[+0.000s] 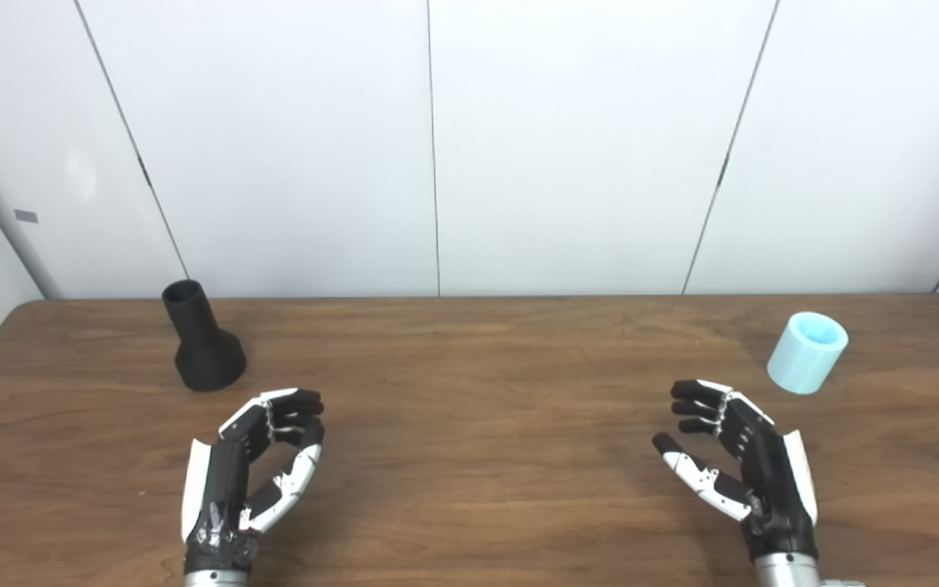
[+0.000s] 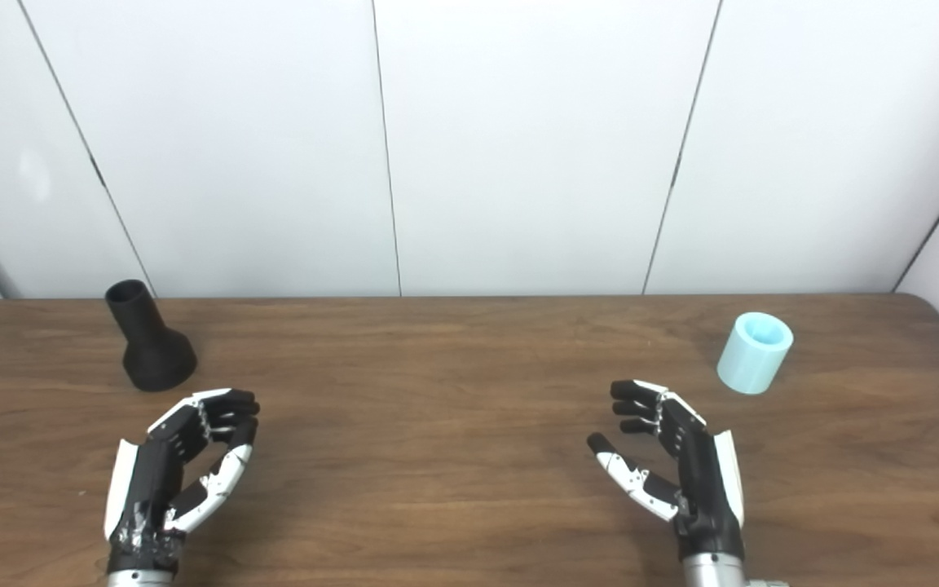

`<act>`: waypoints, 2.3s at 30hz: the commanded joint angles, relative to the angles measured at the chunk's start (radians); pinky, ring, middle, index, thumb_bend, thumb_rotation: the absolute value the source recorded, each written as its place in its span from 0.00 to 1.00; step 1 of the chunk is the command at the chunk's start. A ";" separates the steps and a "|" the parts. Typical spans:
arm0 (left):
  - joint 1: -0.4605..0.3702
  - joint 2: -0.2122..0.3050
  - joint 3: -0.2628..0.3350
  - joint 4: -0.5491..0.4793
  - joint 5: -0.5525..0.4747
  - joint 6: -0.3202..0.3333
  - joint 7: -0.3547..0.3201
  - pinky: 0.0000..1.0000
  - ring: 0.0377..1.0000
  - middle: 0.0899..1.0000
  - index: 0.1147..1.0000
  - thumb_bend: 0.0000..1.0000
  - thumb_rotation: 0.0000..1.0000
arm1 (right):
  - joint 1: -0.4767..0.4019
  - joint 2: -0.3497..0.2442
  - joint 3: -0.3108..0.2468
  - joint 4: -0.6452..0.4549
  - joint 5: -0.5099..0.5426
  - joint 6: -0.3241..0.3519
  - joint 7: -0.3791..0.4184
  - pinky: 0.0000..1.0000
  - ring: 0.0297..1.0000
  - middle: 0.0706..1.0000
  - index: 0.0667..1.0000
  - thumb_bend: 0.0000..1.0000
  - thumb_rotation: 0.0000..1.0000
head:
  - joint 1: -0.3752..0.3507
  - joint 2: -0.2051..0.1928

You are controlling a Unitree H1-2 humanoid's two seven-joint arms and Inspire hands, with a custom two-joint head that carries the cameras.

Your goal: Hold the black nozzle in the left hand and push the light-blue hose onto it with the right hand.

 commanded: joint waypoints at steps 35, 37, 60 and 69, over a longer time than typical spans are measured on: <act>0.043 -0.044 -0.013 0.036 0.073 0.019 0.035 0.51 0.59 0.59 0.58 0.59 0.10 | -0.001 -0.040 -0.029 0.001 0.096 0.019 0.045 0.64 0.68 0.68 0.65 0.26 0.00 | 0.220 0.028; 0.040 -0.057 -0.020 0.040 0.069 0.017 0.034 0.52 0.60 0.59 0.57 0.59 0.10 | -0.002 -0.049 -0.035 0.004 0.115 0.018 0.052 0.65 0.69 0.68 0.65 0.26 0.00 | 0.265 0.026; 0.028 -0.080 -0.042 0.053 0.129 0.038 0.072 0.50 0.60 0.61 0.59 0.59 0.12 | 0.000 -0.049 -0.044 -0.052 0.102 0.073 0.050 0.63 0.70 0.70 0.66 0.22 0.00 | 0.309 0.009; 0.032 -0.083 -0.020 0.021 0.084 0.131 0.060 0.65 0.73 0.74 0.73 0.81 0.22 | 0.003 -0.038 -0.039 -0.082 0.107 0.103 0.059 0.66 0.71 0.71 0.67 0.20 0.00 | 0.298 0.004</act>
